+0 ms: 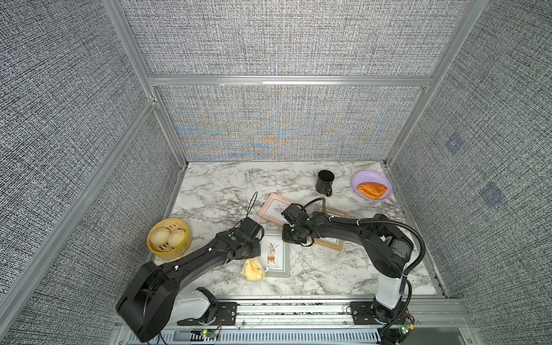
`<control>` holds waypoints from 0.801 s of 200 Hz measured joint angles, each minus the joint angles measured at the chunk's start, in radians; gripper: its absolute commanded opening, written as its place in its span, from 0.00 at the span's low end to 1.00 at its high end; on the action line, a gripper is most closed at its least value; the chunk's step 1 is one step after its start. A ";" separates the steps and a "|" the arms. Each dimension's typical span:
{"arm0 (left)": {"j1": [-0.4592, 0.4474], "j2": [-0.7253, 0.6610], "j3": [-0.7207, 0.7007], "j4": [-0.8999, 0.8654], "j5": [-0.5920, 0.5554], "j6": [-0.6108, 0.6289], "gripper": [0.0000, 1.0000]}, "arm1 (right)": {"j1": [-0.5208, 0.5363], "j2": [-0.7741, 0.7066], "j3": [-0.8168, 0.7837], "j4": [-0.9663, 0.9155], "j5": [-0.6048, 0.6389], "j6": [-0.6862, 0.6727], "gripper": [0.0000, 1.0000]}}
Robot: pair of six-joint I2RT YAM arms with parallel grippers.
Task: Wipe the picture frame with a cloth
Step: Wipe the dirt from the picture frame.
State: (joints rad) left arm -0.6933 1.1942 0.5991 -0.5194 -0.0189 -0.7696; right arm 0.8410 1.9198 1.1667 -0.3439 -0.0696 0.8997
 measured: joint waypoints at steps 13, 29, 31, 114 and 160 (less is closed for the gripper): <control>-0.005 -0.066 -0.040 -0.024 0.018 -0.014 0.00 | 0.005 0.000 0.000 0.001 0.010 0.003 0.18; -0.013 -0.115 -0.063 -0.045 0.029 -0.026 0.00 | 0.008 0.002 0.000 0.002 0.015 0.003 0.18; -0.014 -0.119 -0.064 -0.050 0.029 -0.027 0.00 | 0.008 0.002 0.000 0.003 0.016 0.004 0.18; -0.275 -0.093 -0.052 -0.038 -0.032 -0.135 0.00 | 0.016 0.007 0.006 0.014 0.019 0.004 0.19; -0.365 0.065 -0.010 0.084 -0.084 -0.190 0.00 | 0.016 0.008 0.006 0.014 0.021 0.006 0.19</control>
State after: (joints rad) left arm -1.0580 1.2591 0.5896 -0.4358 -0.1024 -0.9596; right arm 0.8574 1.9278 1.1728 -0.3302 -0.0483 0.9062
